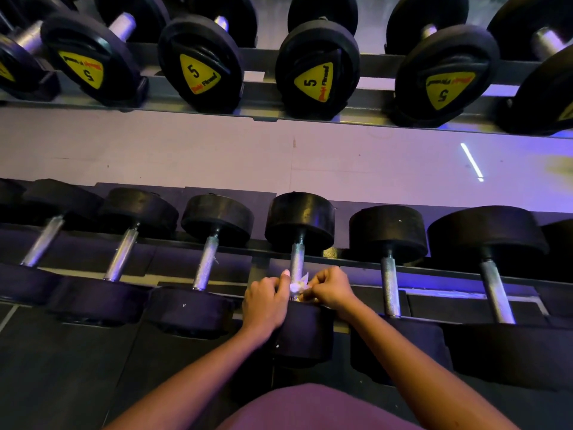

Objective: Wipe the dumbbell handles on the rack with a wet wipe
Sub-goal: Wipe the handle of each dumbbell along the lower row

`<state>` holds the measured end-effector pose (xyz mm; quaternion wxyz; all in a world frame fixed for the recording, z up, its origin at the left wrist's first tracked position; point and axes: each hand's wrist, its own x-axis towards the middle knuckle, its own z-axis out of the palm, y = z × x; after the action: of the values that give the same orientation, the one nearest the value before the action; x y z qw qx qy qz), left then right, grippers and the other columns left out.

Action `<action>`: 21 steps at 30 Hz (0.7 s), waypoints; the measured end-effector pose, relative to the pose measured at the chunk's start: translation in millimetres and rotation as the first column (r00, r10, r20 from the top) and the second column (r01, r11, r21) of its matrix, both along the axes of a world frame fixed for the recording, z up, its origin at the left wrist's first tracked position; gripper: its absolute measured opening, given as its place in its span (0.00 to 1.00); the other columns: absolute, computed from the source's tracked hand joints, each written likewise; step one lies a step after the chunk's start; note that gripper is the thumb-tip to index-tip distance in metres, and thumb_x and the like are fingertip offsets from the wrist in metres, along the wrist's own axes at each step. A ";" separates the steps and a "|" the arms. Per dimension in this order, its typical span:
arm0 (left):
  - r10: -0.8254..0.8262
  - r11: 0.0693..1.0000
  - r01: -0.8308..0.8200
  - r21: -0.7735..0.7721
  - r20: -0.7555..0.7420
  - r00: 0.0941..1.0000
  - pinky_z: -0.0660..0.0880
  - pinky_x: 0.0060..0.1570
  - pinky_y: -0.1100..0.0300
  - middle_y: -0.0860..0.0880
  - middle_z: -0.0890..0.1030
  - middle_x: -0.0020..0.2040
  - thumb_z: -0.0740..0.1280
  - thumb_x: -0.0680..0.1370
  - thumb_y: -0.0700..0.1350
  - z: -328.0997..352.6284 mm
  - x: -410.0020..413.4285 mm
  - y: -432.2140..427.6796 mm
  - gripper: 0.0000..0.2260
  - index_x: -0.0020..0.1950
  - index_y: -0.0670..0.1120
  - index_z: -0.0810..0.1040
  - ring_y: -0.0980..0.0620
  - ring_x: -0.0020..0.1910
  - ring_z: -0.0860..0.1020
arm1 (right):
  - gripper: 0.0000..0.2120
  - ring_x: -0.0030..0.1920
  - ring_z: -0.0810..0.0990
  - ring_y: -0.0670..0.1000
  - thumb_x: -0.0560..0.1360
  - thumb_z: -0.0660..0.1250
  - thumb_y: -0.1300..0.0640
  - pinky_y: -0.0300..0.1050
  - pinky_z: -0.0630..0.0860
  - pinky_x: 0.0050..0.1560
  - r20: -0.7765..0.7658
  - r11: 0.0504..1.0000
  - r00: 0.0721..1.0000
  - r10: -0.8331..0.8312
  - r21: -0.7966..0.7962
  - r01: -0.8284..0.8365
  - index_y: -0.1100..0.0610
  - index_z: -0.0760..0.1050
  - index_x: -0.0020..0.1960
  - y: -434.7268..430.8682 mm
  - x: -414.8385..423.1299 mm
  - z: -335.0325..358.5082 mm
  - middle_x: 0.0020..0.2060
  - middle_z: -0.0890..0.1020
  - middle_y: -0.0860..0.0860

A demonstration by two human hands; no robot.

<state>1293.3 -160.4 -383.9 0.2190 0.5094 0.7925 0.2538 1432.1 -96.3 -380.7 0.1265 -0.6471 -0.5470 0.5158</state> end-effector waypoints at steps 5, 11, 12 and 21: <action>0.002 1.000 -0.002 0.002 -0.003 1.000 0.73 0.43 0.52 0.44 0.83 0.39 0.51 0.79 0.63 -1.9 -0.3 1.2 0.28 0.40 0.46 0.83 0.41 0.46 0.79 | 0.13 0.28 0.78 0.41 0.62 0.81 0.63 0.36 0.74 0.31 -0.048 1.000 0.999 -0.007 -0.001 0.007 0.58 0.78 0.28 -2.2 -4.5 -4.1 0.27 0.81 0.50; 0.019 1.000 -0.019 -0.016 0.009 1.000 0.72 0.44 0.51 0.41 0.83 0.41 0.53 0.80 0.60 -1.6 0.0 1.0 0.25 0.41 0.46 0.83 0.39 0.46 0.79 | 0.10 0.31 0.80 0.47 0.63 0.80 0.64 0.43 0.79 0.34 0.003 0.995 0.999 -0.051 0.088 0.051 0.60 0.79 0.29 3.7 -2.8 -3.2 0.27 0.81 0.54; 0.022 0.999 -0.022 -0.024 0.010 1.000 0.72 0.45 0.50 0.41 0.83 0.42 0.53 0.80 0.59 -1.3 0.1 1.0 0.25 0.42 0.45 0.83 0.39 0.47 0.78 | 0.10 0.31 0.79 0.47 0.63 0.80 0.62 0.42 0.78 0.34 0.028 0.990 0.999 -0.038 0.136 0.034 0.60 0.79 0.29 8.9 -4.9 -0.6 0.27 0.81 0.54; 0.029 0.999 -0.028 -0.036 0.012 1.000 0.71 0.45 0.51 0.40 0.82 0.44 0.53 0.80 0.58 3.0 0.4 -0.3 0.25 0.43 0.45 0.83 0.39 0.48 0.78 | 0.08 0.34 0.79 0.45 0.70 0.76 0.56 0.35 0.70 0.33 0.023 0.937 0.983 -0.184 0.305 0.169 0.57 0.81 0.35 42.7 -29.8 16.5 0.30 0.79 0.49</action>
<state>1293.8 -160.7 -381.0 0.2295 0.4924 0.8027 0.2459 1402.3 -53.7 -364.2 0.2556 -0.6797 -0.5621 0.3960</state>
